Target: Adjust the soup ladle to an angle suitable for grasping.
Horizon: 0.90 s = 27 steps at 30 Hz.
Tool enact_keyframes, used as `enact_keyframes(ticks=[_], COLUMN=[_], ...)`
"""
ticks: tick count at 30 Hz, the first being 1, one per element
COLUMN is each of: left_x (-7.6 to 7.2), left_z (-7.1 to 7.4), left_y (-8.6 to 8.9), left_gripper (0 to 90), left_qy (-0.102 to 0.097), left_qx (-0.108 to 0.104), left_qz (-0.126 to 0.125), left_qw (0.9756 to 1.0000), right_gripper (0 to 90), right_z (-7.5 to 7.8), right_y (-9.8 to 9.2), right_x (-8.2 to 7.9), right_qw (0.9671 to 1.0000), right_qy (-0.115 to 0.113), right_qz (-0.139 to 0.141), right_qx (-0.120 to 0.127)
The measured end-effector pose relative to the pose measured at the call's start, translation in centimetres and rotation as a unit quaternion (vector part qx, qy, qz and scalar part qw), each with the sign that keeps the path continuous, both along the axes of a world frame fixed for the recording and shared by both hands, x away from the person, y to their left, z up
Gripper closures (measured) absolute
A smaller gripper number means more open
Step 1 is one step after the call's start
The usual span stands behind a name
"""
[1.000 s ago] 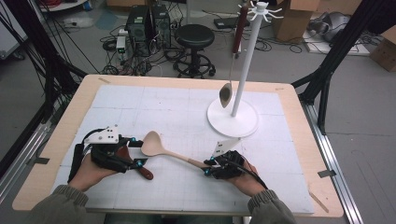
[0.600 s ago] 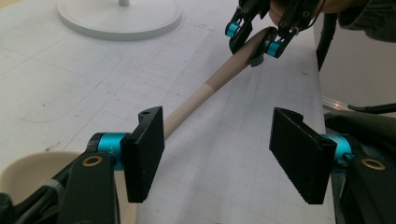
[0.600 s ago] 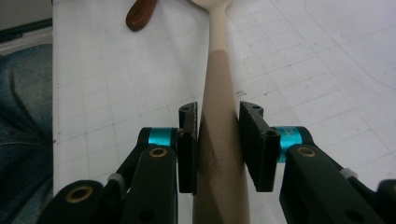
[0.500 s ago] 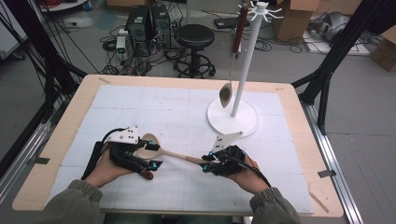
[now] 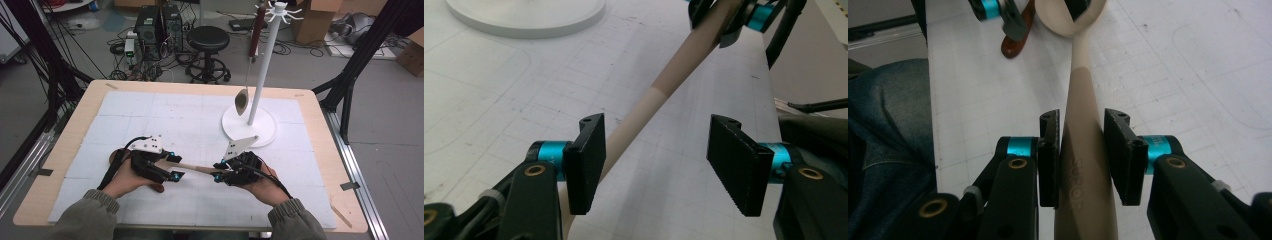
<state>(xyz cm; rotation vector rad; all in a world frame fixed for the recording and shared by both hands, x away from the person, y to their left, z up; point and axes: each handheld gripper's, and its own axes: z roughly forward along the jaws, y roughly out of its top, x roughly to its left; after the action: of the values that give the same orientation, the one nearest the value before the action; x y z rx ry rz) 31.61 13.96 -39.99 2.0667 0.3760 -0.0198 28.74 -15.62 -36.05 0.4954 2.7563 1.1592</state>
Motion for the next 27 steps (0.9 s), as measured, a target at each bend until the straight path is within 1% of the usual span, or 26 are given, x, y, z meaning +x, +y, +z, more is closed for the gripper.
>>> enact_keyframes(ticks=[4,9,10,12,14,16,19,20,21,23,25,27], left_x=[0.2,0.5,0.6,0.7,0.8,0.8,0.7,0.6,0.6,0.6,0.5,0.5], left_z=[-0.2,-0.6,-0.7,-0.8,-0.9,-1.0,-1.0,-1.0,-0.9,-0.7,-0.6,-0.5], left_y=[-1.0,-1.8,-2.0,-2.2,-2.5,-2.8,-3.2,-3.3,-3.4,-3.4,-3.5,-3.6], left_gripper=[43.0,44.5,44.9,45.1,46.9,48.5,51.6,53.0,54.1,58.0,59.2,60.2], left_qy=[0.0,0.001,0.001,0.004,0.006,0.004,0.005,0.003,-0.002,-0.005,-0.007,-0.014], left_qx=[0.01,0.017,0.021,0.023,0.026,0.031,0.03,0.028,0.026,0.026,0.023,0.025], left_qz=[-0.008,-0.009,-0.008,-0.007,-0.006,-0.009,-0.014,-0.015,-0.017,-0.019,-0.02,-0.026], left_qw=[0.9999,0.9998,0.9997,0.9997,0.9996,0.9995,0.9994,0.9995,0.9995,0.9995,0.9995,0.9993], right_gripper=[69.2,69.3,69.3,69.3,69.3,69.4,69.3,69.3,69.2,69.2,69.3,69.2], right_z=[0.6,1.0,1.0,1.2,1.4,1.6,2.0,2.0,2.1,2.2,2.3,2.4], right_y=[0.1,0.2,0.2,0.2,0.2,0.2,0.4,0.4,0.4,0.3,0.2,0.0], right_x=[-0.1,-0.3,-0.3,-0.4,-0.5,-0.6,-0.6,-0.6,-0.6,-0.6,-0.6,-0.5], right_qw=[1.0,1.0,1.0,1.0,1.0,1.0,1.0,1.0,1.0,1.0,1.0,0.9999], right_qy=[0.001,0.003,0.003,0.001,0.001,0.0,-0.003,0.0,-0.005,0.001,0.002,0.008], right_qz=[0.0,0.001,0.002,0.003,0.004,0.004,0.007,0.005,0.008,0.006,0.005,0.002], right_qx=[-0.002,-0.005,-0.005,-0.007,-0.006,-0.004,-0.003,-0.003,-0.002,-0.001,0.004,0.008])
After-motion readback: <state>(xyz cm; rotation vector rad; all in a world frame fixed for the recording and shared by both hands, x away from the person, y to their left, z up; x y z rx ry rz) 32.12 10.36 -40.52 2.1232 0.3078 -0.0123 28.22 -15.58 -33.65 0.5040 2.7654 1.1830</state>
